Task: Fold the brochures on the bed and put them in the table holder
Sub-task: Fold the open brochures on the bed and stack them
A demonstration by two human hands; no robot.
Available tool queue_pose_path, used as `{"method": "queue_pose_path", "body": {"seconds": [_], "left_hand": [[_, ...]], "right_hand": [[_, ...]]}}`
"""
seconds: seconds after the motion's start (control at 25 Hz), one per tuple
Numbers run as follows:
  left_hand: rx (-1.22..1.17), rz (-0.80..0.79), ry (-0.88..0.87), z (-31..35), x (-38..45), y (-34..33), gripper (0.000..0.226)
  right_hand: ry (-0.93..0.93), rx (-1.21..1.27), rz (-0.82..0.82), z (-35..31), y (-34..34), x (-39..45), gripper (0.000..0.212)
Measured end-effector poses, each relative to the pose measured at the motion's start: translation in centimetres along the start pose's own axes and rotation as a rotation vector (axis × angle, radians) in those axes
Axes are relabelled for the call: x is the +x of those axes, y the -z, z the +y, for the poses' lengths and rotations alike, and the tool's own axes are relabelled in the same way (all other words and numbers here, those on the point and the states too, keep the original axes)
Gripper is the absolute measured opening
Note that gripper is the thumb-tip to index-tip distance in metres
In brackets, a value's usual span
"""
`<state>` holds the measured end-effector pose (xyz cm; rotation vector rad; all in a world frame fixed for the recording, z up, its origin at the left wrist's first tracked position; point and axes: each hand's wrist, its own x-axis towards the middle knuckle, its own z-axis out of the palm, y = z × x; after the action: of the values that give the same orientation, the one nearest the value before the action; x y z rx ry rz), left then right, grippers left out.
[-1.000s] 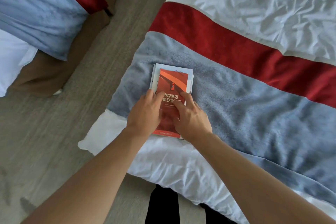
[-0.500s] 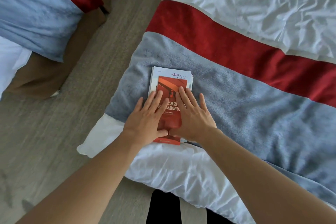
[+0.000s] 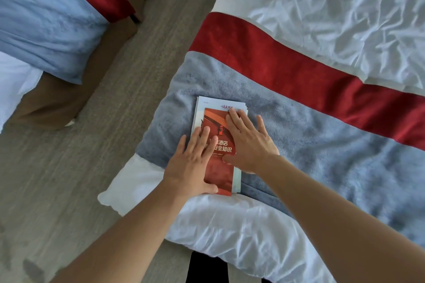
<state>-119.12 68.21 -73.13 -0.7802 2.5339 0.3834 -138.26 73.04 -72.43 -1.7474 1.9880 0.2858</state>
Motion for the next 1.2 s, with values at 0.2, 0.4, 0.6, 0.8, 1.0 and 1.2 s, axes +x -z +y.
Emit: {"method": "queue_pose_path", "body": {"seconds": [0.2,0.4,0.6,0.8,1.0,1.2], "left_hand": [[0.009,-0.008,-0.005,-0.3,0.4,-0.3,0.130],[0.005,0.118,0.006,0.2,0.3,2.0,0.089],[-0.012,0.243,0.063,2.4,2.8,5.6,0.039],[-0.087,0.241,0.020,8.3,5.3,8.0,0.033],[-0.124,0.243,-0.058,17.8,8.7,9.9,0.034],[-0.104,0.181,-0.180,29.3,11.2,10.5,0.038]], "right_hand": [[-0.022,0.016,-0.014,0.1,-0.5,0.5,0.113],[0.002,0.013,0.060,0.1,0.3,-0.4,0.106],[-0.057,0.092,0.146,2.8,0.5,-3.7,0.086],[-0.159,0.219,0.193,7.7,0.5,-8.7,0.069],[-0.316,0.246,0.278,16.1,0.5,-16.0,0.064],[-0.541,0.305,0.339,25.3,-0.9,-25.0,0.076]]}}
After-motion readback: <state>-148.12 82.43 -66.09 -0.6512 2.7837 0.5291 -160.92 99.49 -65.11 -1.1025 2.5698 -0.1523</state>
